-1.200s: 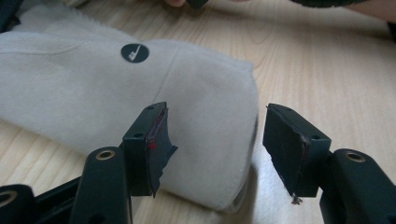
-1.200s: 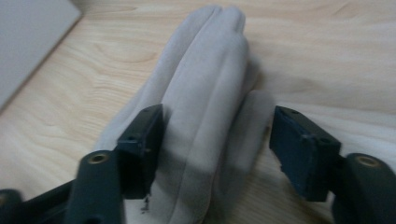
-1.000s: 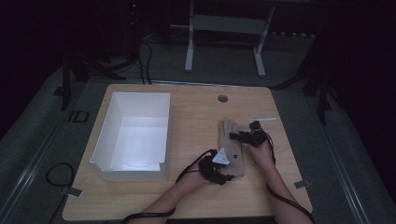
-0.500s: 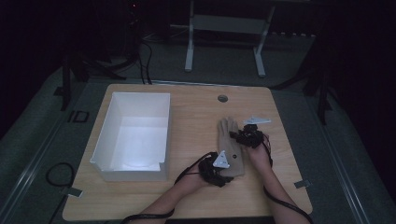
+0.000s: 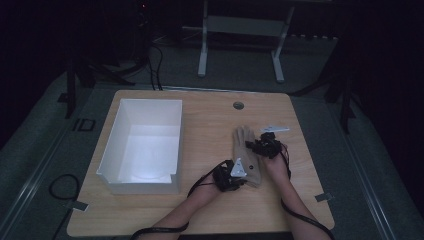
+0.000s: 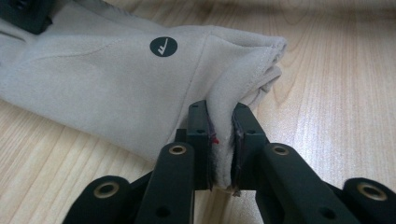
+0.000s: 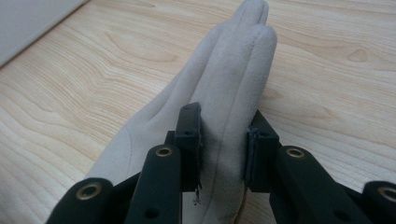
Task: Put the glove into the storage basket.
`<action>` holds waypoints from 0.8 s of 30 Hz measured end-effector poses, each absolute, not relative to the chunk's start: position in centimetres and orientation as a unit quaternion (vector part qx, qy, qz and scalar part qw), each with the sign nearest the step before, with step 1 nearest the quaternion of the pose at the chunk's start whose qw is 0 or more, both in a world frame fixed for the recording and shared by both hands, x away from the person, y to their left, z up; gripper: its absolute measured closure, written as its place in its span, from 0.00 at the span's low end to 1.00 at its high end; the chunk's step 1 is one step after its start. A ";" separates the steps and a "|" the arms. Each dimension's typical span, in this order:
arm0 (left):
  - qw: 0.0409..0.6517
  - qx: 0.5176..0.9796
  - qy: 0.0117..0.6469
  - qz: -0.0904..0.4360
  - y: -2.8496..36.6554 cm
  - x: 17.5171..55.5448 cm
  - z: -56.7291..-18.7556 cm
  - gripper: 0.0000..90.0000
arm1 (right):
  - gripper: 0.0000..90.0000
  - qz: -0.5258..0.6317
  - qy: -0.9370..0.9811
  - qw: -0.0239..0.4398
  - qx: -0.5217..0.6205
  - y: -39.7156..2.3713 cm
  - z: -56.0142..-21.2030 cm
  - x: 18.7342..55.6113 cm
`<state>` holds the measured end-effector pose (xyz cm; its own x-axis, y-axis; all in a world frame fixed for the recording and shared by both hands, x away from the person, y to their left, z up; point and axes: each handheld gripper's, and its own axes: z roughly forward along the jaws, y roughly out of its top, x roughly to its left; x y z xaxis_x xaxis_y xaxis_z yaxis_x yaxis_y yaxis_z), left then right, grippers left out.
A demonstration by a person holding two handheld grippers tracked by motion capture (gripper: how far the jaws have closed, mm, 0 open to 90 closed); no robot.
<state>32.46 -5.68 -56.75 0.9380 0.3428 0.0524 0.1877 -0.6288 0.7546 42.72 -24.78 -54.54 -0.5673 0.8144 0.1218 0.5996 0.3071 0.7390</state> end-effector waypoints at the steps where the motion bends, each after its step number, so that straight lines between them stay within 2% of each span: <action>1: 0.405 0.897 0.152 0.090 -5.7 32.5 -56.7 0.91 | 0.80 0.388 0.796 0.136 0.445 -24.8 -54.5 42.7; 5: 0.404 0.899 0.149 0.075 -5.6 32.6 -56.3 0.91 | 0.80 0.400 0.793 0.126 0.443 -24.8 -54.0 42.6; 14: 0.399 0.904 0.135 0.078 -4.8 32.3 -54.9 0.91 | 0.80 0.424 0.789 0.124 0.427 -24.2 -51.9 42.1; 19: 0.375 0.917 0.102 0.085 -4.2 32.2 -53.1 0.91 | 0.80 0.438 0.786 0.114 0.420 -24.3 -50.8 41.8; 24: 0.381 0.915 0.108 0.082 -3.6 32.1 -52.2 0.91 | 0.80 0.455 0.777 0.115 0.418 -24.3 -50.0 41.4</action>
<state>32.13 -3.59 -52.17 0.9633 0.2598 0.0678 0.1350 -0.6870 0.7140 41.36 -24.28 -49.99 -0.6236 0.7550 0.2026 0.5460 0.2351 0.8041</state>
